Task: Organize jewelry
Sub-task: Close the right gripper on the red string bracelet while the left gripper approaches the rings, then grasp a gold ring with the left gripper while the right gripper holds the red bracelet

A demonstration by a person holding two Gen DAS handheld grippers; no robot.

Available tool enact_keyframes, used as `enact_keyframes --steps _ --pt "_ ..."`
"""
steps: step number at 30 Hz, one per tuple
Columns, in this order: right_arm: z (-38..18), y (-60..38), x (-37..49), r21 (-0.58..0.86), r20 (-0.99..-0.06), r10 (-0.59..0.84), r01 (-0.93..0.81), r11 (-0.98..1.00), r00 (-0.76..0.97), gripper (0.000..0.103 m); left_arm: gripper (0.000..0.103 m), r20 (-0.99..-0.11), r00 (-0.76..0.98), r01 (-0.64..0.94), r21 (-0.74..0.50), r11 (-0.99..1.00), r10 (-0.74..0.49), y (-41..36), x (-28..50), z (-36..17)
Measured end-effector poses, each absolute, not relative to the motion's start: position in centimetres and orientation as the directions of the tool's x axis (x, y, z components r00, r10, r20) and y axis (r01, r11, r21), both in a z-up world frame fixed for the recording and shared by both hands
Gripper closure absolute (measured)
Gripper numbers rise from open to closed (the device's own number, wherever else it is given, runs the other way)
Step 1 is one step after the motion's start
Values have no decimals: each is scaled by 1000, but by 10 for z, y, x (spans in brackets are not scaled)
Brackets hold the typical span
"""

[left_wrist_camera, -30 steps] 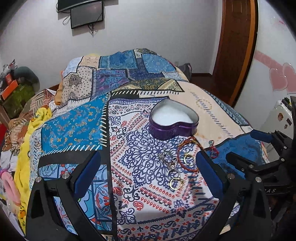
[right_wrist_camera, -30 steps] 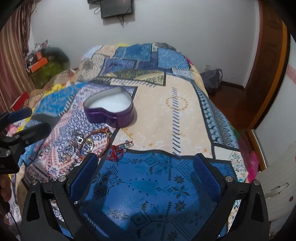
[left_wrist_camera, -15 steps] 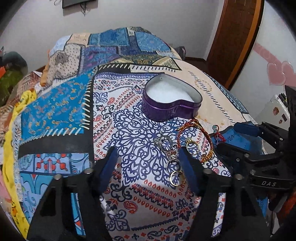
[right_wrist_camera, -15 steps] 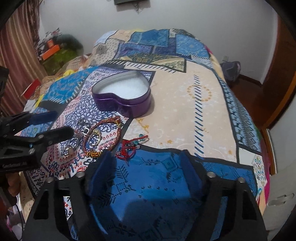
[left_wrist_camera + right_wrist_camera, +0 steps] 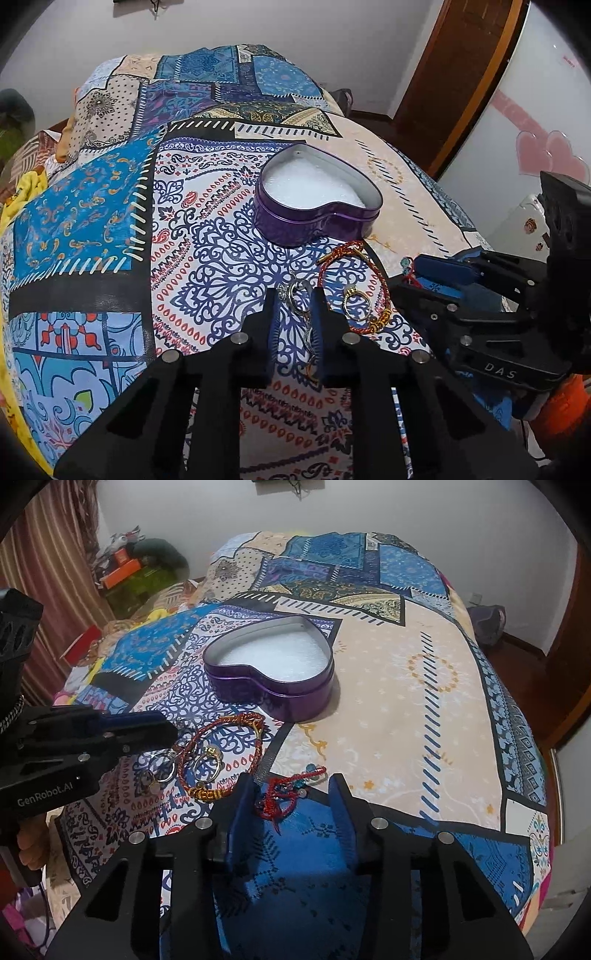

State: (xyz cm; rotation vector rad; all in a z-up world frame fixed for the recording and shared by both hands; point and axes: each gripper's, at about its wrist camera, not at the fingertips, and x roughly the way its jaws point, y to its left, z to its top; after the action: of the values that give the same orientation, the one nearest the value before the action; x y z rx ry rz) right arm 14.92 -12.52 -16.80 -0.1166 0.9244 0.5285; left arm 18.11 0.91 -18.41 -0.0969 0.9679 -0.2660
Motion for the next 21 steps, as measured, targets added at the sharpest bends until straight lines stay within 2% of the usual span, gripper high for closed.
enact_keyframes --steps 2,5,9,15,18,20,21 --pt "-169 -125 150 133 -785 391 -485 864 481 68 90 -800 537 174 -206 963 -268 10 182 -185" --pt "-170 -125 150 140 -783 398 -488 861 478 79 98 -802 537 162 -207 965 -263 11 183 -185" --pt "-169 -125 149 140 -779 403 -492 859 481 93 101 -808 531 162 -200 966 -256 11 182 -187" --pt "-166 -125 146 133 -771 403 -493 860 494 95 101 -811 522 168 -206 964 -264 13 177 -179" --pt "-165 -127 144 134 -765 405 -491 860 500 95 96 -825 491 182 -219 959 -282 11 176 -179" --pt "-163 -127 143 137 -761 407 -489 861 505 95 86 -838 475 188 -202 961 -269 8 174 -181" --pt "-162 -128 141 140 -757 411 -487 862 508 95 84 -838 475 192 -199 961 -268 6 172 -181"
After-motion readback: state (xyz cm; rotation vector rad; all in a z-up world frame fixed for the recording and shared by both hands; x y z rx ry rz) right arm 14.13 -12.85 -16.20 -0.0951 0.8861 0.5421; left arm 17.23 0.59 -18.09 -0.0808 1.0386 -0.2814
